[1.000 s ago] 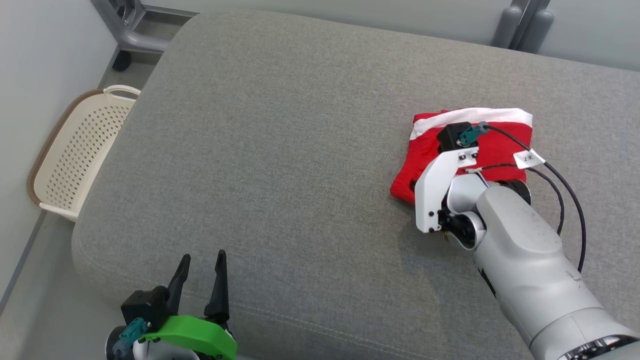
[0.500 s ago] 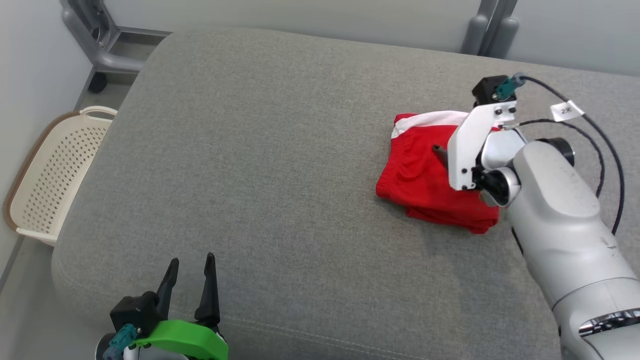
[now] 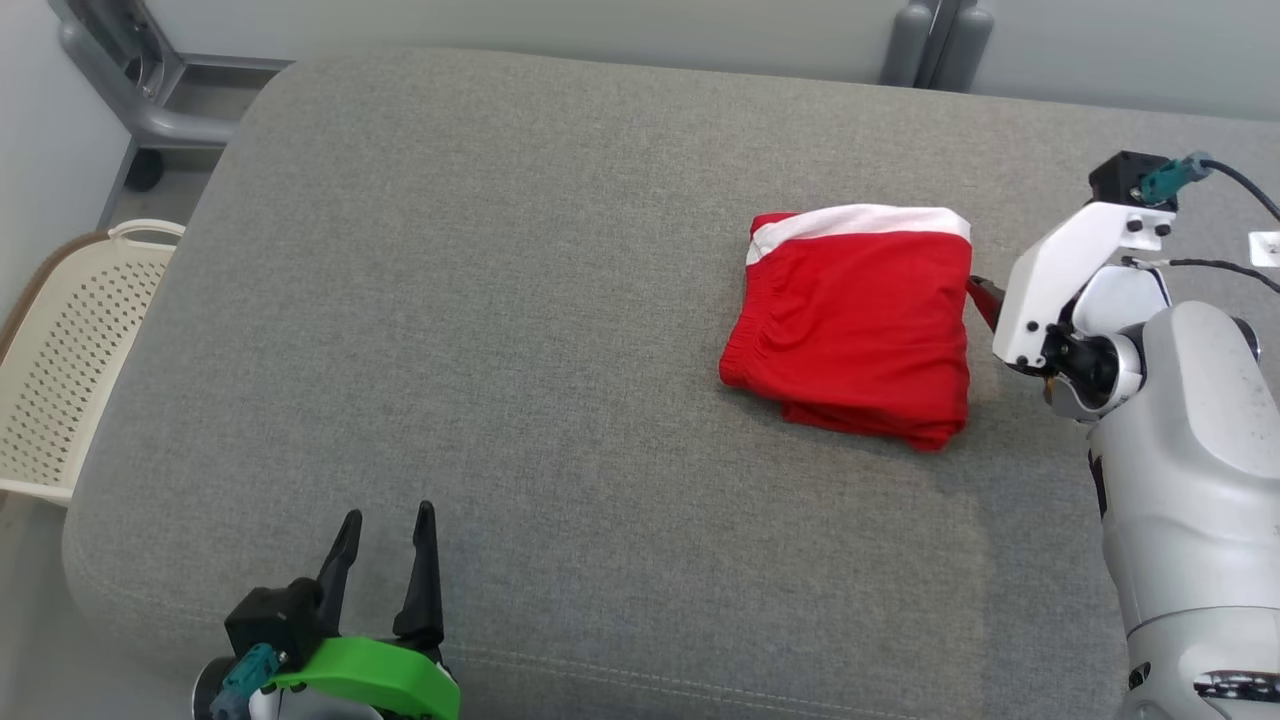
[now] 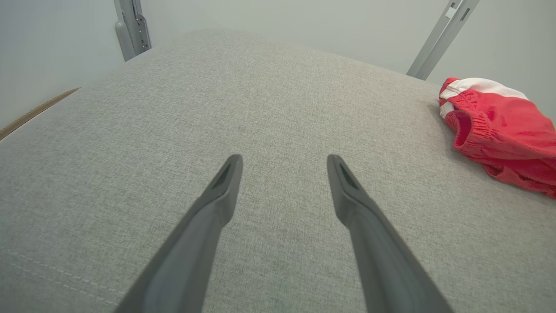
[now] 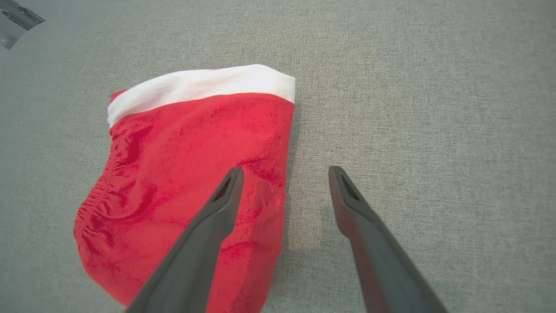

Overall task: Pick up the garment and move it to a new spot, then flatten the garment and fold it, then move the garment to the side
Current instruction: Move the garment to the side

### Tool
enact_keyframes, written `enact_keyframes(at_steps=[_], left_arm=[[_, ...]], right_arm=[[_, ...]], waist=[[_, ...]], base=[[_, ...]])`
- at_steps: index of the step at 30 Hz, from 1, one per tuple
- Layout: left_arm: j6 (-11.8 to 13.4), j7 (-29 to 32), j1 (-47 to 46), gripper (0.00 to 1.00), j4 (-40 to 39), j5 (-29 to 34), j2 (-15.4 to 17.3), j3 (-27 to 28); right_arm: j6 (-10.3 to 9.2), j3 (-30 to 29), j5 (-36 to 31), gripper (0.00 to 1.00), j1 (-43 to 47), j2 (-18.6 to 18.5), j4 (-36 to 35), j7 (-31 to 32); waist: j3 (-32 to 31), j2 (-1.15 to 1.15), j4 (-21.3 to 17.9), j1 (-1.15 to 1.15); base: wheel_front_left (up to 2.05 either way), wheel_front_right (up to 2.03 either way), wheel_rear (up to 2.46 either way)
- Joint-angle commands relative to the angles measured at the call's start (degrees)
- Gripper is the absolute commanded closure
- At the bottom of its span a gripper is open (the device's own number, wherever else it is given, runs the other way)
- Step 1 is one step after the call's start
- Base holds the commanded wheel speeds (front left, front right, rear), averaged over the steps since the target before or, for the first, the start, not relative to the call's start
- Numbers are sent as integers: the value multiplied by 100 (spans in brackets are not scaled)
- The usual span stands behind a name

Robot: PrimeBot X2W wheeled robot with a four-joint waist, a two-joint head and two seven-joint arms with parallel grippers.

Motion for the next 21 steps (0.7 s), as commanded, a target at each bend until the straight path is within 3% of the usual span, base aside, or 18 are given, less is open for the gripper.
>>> enact_keyframes(at_steps=[1,5,11,21], left_arm=[[-17,-15,-105,0,-22,30,22,-18],[-26,-15,-177,0,1,49,38,-35],[-23,-15,-274,0,24,59,45,-64],[-62,-16,-351,0,107,42,33,-132]], right_arm=[[-3,-149,-57,0,100,44,-59,-33],[-3,-542,-156,0,194,118,-173,17],[-3,-353,334,0,178,128,134,-108],[-3,-412,451,0,-17,132,737,-392]], waist=[[94,0,4,0],[217,0,32,0],[383,0,113,0],[521,0,236,0]], base=[[0,0,0],[0,0,0],[0,0,0],[0,0,0]])
